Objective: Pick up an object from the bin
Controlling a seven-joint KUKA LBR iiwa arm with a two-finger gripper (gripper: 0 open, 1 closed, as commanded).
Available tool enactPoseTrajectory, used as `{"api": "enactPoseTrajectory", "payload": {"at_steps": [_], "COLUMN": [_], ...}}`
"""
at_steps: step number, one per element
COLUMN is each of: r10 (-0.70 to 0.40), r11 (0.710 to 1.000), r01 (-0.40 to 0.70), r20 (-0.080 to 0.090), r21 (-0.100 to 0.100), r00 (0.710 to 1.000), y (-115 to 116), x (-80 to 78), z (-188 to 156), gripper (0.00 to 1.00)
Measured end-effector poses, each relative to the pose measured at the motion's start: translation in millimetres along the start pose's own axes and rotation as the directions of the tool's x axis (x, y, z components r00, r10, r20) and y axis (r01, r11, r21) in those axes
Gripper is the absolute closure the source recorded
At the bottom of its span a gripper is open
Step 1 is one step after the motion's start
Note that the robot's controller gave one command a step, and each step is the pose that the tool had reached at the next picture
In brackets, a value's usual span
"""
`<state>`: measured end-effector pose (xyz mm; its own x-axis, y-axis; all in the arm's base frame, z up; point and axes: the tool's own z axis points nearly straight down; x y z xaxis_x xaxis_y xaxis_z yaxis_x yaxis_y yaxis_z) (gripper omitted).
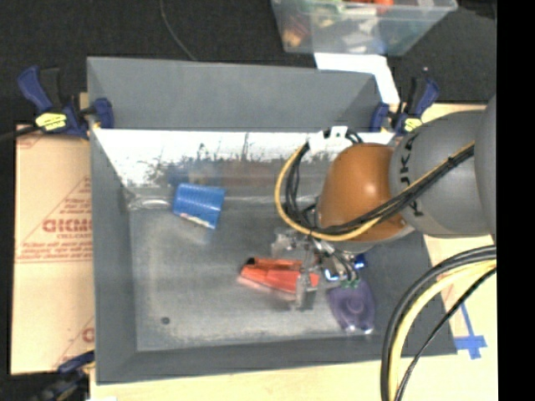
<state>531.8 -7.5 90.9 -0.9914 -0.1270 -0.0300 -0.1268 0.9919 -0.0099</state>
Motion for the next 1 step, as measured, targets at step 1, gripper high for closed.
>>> {"api": "enactPoseTrajectory", "payload": {"at_steps": [1], "r10": [0.069], "r11": [0.998], "r01": [-0.069], "r20": [0.008], "r21": [0.002], "r00": [0.998], "y": [16.6], "x": [15.8], "z": [18.4], "gripper": [1.0]}}
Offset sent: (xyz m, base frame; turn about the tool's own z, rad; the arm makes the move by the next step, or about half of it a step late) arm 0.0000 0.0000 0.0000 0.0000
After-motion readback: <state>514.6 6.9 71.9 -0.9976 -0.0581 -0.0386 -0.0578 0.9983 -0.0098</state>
